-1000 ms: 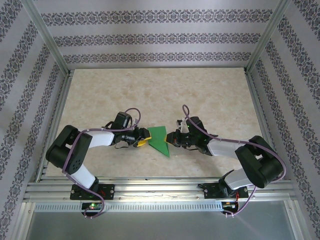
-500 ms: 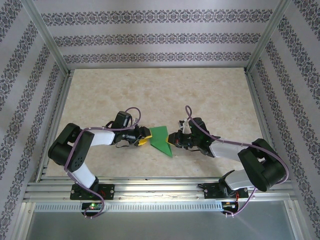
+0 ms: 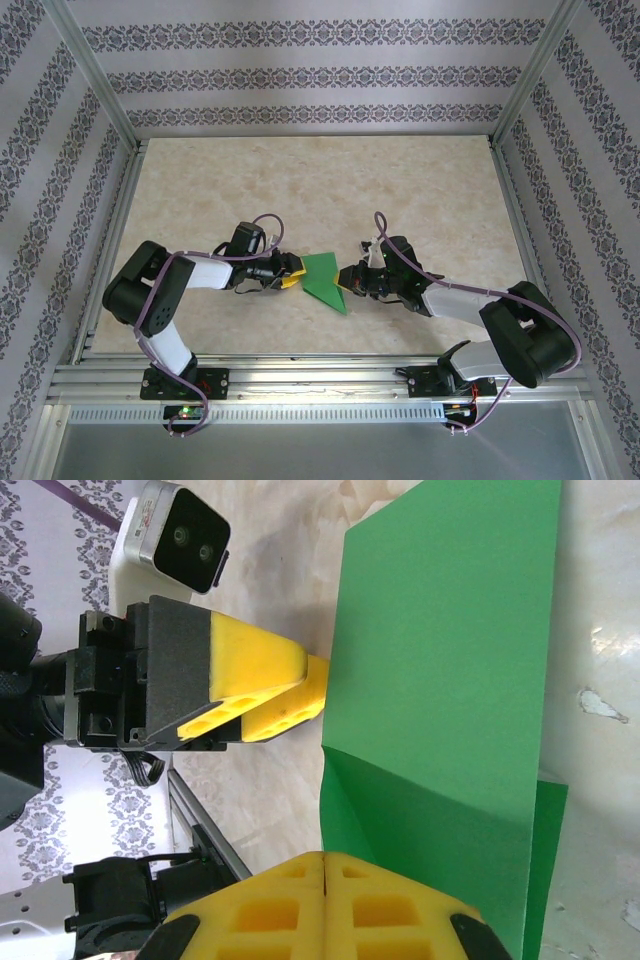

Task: Fold a paper plane with a square sheet of paper (pick it up from the middle)
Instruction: Fourth fold the wing at the center of the table.

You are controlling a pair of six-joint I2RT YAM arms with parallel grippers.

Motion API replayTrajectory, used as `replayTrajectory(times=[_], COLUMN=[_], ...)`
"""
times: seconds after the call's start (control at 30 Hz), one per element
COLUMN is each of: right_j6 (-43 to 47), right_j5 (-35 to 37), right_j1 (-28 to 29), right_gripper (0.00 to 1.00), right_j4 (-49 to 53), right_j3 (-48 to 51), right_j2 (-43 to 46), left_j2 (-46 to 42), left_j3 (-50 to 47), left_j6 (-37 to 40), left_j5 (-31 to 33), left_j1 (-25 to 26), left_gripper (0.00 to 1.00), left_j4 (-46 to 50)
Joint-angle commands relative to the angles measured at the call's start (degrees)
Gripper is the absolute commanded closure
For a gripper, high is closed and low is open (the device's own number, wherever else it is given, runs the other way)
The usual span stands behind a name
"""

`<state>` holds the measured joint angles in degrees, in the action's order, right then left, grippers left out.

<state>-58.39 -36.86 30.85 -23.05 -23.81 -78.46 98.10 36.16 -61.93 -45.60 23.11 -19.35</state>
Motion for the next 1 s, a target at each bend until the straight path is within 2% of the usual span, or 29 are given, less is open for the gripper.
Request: replayTrajectory(times=[0.0,0.3,0.53,0.7,0.77,0.87,0.97], right_j6=[-0.2,-0.2,0.5,2.9,5.1,10.2,16.8], right_j5=[-1.0,-1.3,-1.0,0.9,2.2,7.0,15.1], right_j1=[-0.7,-0.9,-1.3,-1.6,-1.6,-1.2,0.9], right_gripper=[1.00,1.00,1.00,0.90,0.80,0.73,0.67], right_j4=[-1.9,-2.0,-0.9,3.9,7.7,19.0,29.0], right_j3=[0.9,1.2,1.6,1.0,0.0,-2.8,-5.6], right_j2=[1.4,1.4,1.3,2.0,2.5,4.2,7.1], left_j2=[1.1,2.5,2.4,0.1,-1.0,-3.3,-6.0], left_j3=[1.5,2.2,2.0,0.8,-0.2,-1.5,-3.0], left_j6=[-1.2,-1.8,-2.2,-2.3,-3.2,-3.7,-3.7], left_j5=[-1.8,-2.4,-2.1,-0.2,0.8,3.0,6.3], left_j1=[-0.3,-0.3,-0.4,-0.4,-0.2,-0.2,0.3], left_gripper=[0.63,0.68,0.80,0.96,1.00,1.00,1.00], left_j4=[-4.3,-5.5,-6.5,-7.5,-8.7,-9.2,-8.2])
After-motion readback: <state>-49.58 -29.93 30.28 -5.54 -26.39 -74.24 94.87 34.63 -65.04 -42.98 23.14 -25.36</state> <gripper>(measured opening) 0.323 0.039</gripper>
